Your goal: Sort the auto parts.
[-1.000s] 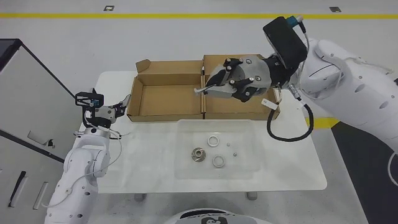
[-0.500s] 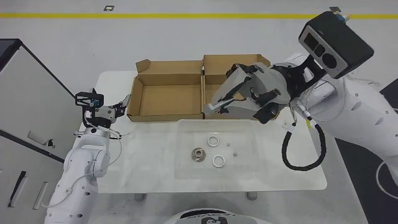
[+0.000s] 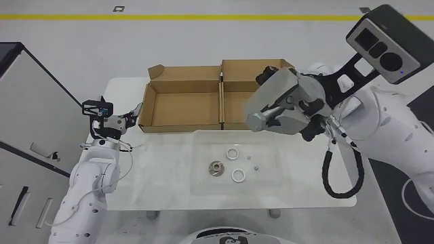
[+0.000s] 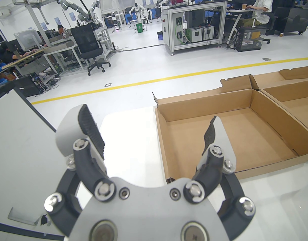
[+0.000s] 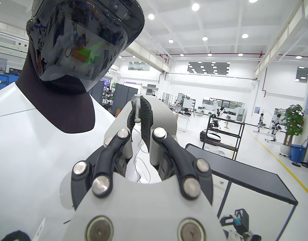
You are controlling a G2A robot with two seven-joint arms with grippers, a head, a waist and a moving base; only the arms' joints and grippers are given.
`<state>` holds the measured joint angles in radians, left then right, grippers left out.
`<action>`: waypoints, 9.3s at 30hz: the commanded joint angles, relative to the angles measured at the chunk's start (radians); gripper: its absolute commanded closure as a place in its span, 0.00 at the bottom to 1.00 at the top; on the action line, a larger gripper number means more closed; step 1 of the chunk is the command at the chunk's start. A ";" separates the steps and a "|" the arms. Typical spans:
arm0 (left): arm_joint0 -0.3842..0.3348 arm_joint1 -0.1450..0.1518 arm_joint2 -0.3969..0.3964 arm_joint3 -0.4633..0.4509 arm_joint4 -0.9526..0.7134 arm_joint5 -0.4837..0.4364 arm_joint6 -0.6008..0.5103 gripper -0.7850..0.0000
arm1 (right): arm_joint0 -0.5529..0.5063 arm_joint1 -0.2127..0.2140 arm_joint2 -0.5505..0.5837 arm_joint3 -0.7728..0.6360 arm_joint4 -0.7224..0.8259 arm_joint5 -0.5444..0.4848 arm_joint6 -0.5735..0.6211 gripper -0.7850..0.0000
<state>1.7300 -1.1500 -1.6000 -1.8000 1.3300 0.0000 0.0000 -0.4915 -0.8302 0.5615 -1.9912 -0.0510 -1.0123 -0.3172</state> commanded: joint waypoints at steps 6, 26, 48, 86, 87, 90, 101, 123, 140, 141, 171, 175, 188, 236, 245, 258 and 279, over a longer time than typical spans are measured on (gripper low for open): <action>0.000 0.000 0.000 0.000 0.000 0.000 0.000 0.00 | 0.000 0.000 0.000 0.001 0.000 0.000 0.001 1.00; 0.000 0.000 0.000 0.000 0.000 0.000 0.000 0.00 | -0.251 -0.048 0.144 -0.172 0.099 0.000 -0.076 1.00; 0.000 0.000 0.000 0.000 0.000 0.000 0.000 0.00 | -0.399 -0.054 0.299 -0.060 0.155 0.000 0.296 1.00; 0.000 0.000 0.000 0.000 0.000 0.000 0.000 0.00 | -0.563 -0.208 0.491 -0.063 0.395 0.004 0.595 1.00; 0.000 0.000 0.000 0.000 0.000 0.000 0.000 0.00 | -0.565 -0.209 0.495 -0.062 0.386 0.010 0.600 1.00; 0.000 0.000 0.000 0.000 0.000 0.000 0.000 0.00 | -0.571 -0.211 0.507 -0.064 0.355 0.034 0.619 1.00; 0.000 0.000 0.000 0.000 0.000 0.000 0.000 0.00 | -0.597 -0.223 0.509 -0.090 0.397 0.000 0.628 1.00; 0.000 0.000 0.000 0.000 0.000 0.000 0.000 0.00 | -0.617 -0.240 0.523 -0.113 0.483 0.000 0.673 1.00; 0.000 0.000 0.000 0.000 0.000 0.000 0.000 0.00 | -0.617 -0.240 0.523 -0.113 0.483 0.000 0.673 1.00; 0.000 0.000 0.000 0.000 0.000 0.000 0.000 0.00 | -0.619 -0.240 0.524 -0.112 0.480 0.006 0.672 1.00; 0.000 0.000 0.000 0.000 0.000 0.000 0.000 0.00 | -0.665 -0.127 1.105 -0.110 -0.026 0.485 1.376 1.00; 0.000 0.000 0.000 0.000 0.000 0.000 0.000 0.00 | -0.588 -0.118 1.046 -0.081 -0.168 0.470 1.444 1.00; 0.000 0.000 0.000 0.000 0.000 0.000 0.000 0.00 | -0.370 -0.097 0.729 0.102 -0.598 0.411 1.536 1.00; 0.000 0.000 0.000 0.000 0.000 0.000 0.000 0.00 | -0.271 -0.125 0.223 0.733 -0.848 0.472 1.434 1.00; 0.000 0.000 0.000 0.000 0.000 0.000 0.000 0.00 | -0.247 -0.151 0.186 0.814 -0.871 0.494 1.374 1.00; 0.000 0.000 0.000 0.000 0.000 0.000 0.000 0.00 | -0.247 -0.151 0.186 0.814 -0.871 0.494 1.374 1.00; 0.000 0.000 0.000 0.000 0.000 0.000 0.000 0.00 | -0.098 -0.276 0.062 1.135 -0.862 0.523 1.251 1.00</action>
<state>1.7300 -1.1500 -1.6000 -1.8000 1.3300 0.0000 0.0000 -0.5951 -1.0993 0.6304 -0.8736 -0.9133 -0.4869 0.9382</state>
